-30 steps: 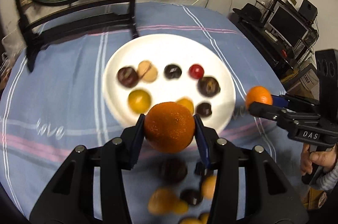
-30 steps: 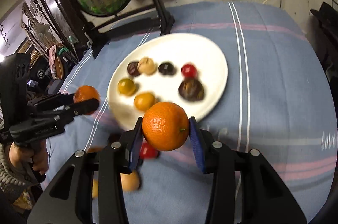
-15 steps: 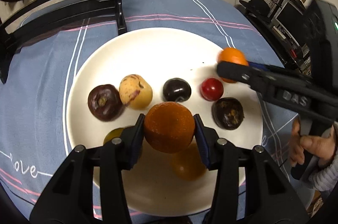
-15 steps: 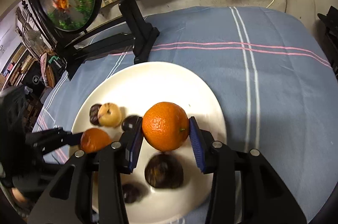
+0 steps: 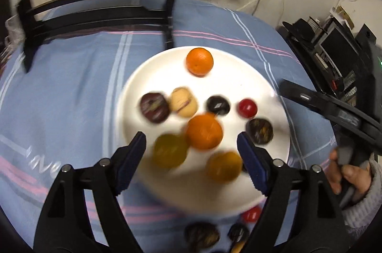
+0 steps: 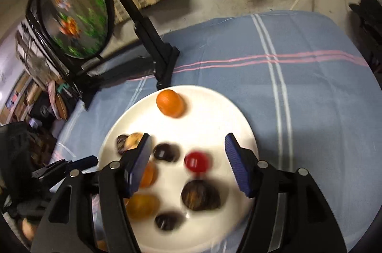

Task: Organize fruits
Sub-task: 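Move both open tools back toward the fruit pile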

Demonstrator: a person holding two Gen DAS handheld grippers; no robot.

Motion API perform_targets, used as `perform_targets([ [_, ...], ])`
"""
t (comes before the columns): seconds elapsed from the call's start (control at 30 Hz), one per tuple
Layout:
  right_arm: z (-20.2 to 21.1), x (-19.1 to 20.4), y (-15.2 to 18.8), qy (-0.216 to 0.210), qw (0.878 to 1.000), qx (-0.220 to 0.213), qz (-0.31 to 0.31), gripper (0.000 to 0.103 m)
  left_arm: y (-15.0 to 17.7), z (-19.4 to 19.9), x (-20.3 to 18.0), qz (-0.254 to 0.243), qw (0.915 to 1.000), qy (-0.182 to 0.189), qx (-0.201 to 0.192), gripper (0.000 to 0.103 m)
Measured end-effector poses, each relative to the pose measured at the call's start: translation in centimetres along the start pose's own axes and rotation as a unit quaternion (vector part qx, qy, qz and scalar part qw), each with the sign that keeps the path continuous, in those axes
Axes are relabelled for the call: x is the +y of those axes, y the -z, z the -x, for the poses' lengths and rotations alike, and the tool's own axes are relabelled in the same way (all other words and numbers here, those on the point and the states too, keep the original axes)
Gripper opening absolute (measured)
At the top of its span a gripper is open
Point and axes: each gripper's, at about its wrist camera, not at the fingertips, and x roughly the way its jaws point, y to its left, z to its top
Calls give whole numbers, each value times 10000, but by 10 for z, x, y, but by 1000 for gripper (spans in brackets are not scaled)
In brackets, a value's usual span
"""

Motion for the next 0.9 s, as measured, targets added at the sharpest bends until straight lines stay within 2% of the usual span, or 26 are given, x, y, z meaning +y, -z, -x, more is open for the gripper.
perform_targets([
  [0.1,34,1,38,104,9999,-15,-106,64,32,25,14,80,9998,-114,113,81],
  [0.27,75,9,117,198,9991,228,-287,64,101,63,36,188,9989,-236,364,81],
  [0.37,90,16,156,274,9979,501,-319,64,141,81,37,7,9986,-257,467,81],
  [0.43,97,20,170,286,9972,620,-315,64,163,89,30,-323,9977,-298,513,81],
  [0.53,111,26,185,328,9966,673,-333,64,188,94,16,-863,9942,-322,552,81],
  [0.67,121,32,190,379,9966,657,-324,64,204,98,6,-1213,9908,-144,577,81],
  [0.9,132,49,192,482,9967,646,-11,64,207,86,1,-1332,9883,-48,741,81],
])
